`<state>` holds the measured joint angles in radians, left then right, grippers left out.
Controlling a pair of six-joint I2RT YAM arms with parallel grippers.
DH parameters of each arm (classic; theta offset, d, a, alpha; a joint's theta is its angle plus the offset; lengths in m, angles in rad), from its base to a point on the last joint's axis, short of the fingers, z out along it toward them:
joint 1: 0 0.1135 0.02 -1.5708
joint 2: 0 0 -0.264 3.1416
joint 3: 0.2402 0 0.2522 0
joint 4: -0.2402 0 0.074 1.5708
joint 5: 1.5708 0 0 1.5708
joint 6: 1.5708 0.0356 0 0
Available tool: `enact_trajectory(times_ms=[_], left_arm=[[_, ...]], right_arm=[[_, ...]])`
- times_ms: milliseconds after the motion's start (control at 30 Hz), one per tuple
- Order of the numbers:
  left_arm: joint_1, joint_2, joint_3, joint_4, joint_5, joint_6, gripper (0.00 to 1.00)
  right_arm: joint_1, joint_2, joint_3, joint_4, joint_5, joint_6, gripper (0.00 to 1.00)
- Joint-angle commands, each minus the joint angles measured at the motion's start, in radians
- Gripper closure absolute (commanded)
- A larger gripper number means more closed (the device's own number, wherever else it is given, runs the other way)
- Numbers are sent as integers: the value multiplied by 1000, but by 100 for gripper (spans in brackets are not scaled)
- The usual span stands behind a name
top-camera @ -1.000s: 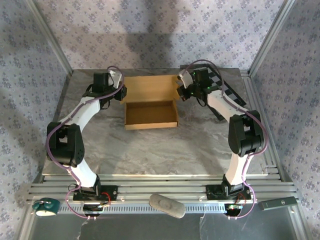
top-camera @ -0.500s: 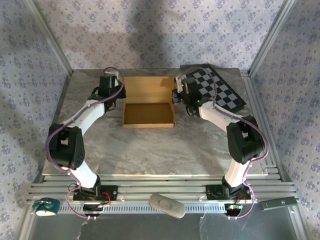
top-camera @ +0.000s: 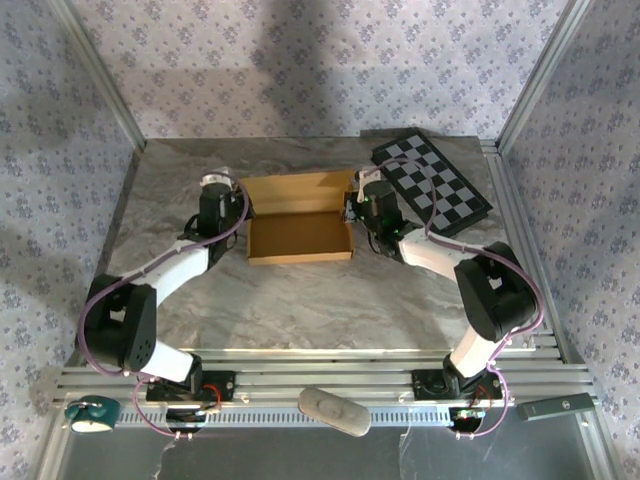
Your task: Fold the paper box
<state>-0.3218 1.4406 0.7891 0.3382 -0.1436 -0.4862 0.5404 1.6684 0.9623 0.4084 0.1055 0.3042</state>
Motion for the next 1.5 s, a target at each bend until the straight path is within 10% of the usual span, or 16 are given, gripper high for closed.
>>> enact_trajectory(times_ms=[0,1200,1467], left_arm=[[-13,-48,-63,107,30,-71,91],[-57,-261,-542,357,-73,-87,87],[-115,-297,-547,269,-133,-65,88]], right_arm=[[29,-33,-28,51,-9,51,100],[176,29,-300,283,80,-33,97],[192,-95,-302,117,92,8,64]])
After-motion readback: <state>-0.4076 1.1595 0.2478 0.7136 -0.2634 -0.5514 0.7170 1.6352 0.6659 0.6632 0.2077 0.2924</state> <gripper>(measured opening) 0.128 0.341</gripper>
